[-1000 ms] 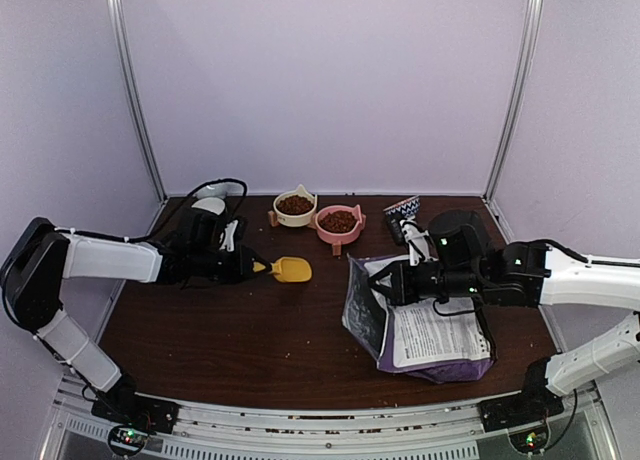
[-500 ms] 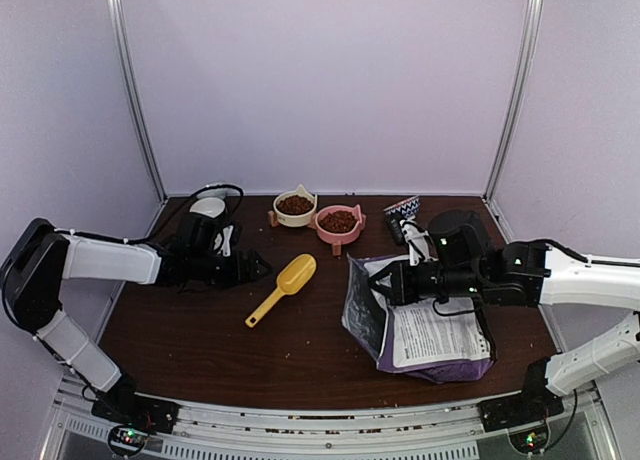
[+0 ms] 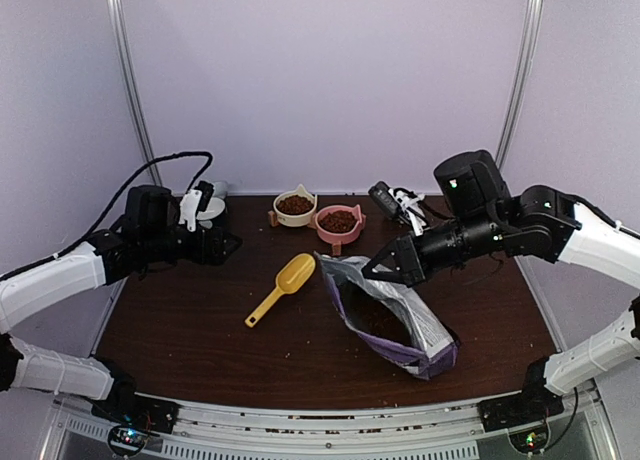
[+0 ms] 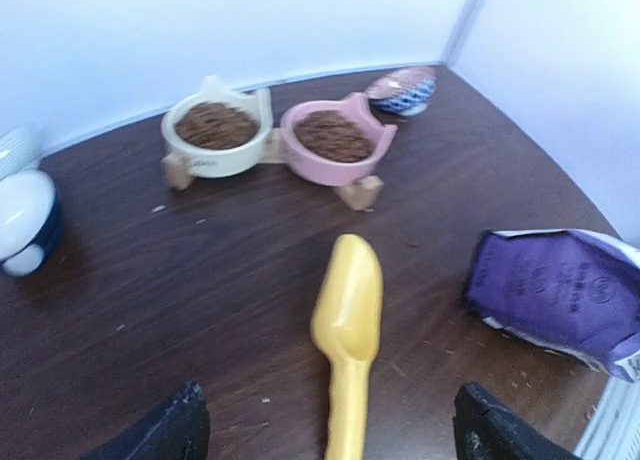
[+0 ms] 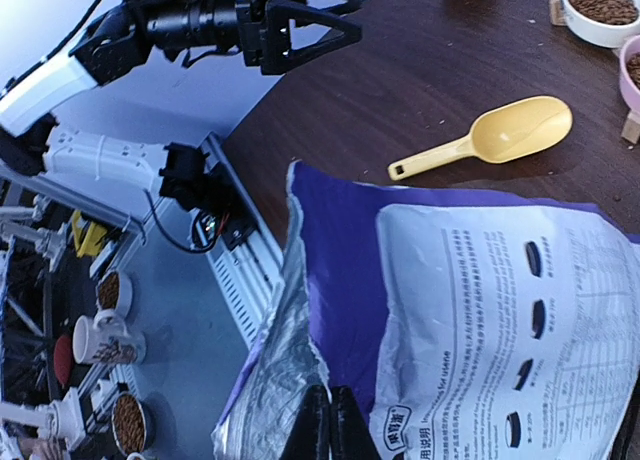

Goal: Serve the pet food

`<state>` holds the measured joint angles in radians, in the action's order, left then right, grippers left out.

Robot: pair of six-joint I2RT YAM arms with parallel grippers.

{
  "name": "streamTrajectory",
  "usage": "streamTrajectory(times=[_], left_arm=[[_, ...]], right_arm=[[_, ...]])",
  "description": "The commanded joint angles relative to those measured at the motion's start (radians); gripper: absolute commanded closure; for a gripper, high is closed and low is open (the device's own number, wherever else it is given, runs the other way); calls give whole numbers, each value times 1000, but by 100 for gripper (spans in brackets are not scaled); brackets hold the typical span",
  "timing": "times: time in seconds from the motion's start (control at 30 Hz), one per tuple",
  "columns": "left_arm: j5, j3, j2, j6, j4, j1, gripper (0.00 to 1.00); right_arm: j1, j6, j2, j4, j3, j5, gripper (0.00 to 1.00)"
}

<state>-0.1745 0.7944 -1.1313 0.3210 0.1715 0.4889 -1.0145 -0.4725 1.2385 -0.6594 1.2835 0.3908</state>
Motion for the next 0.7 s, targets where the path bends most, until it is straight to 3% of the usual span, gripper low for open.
streamTrajectory(times=[0.0, 0.13, 0.3, 0.47, 0.67], left_arm=[[-280, 85, 14, -243, 54, 123, 12], [-435, 164, 9, -233, 83, 238, 12], [-624, 248, 11, -175, 83, 283, 12], [-591, 287, -11, -238, 56, 405, 12], [-536, 348, -124, -361, 50, 440, 10]], right_arm=[[-2, 66, -52, -86, 59, 201, 100], [3, 84, -83, -82, 66, 220, 100], [25, 87, -73, -50, 58, 204, 100], [40, 67, -62, 41, 37, 274, 100], [47, 57, -60, 76, 46, 317, 100]])
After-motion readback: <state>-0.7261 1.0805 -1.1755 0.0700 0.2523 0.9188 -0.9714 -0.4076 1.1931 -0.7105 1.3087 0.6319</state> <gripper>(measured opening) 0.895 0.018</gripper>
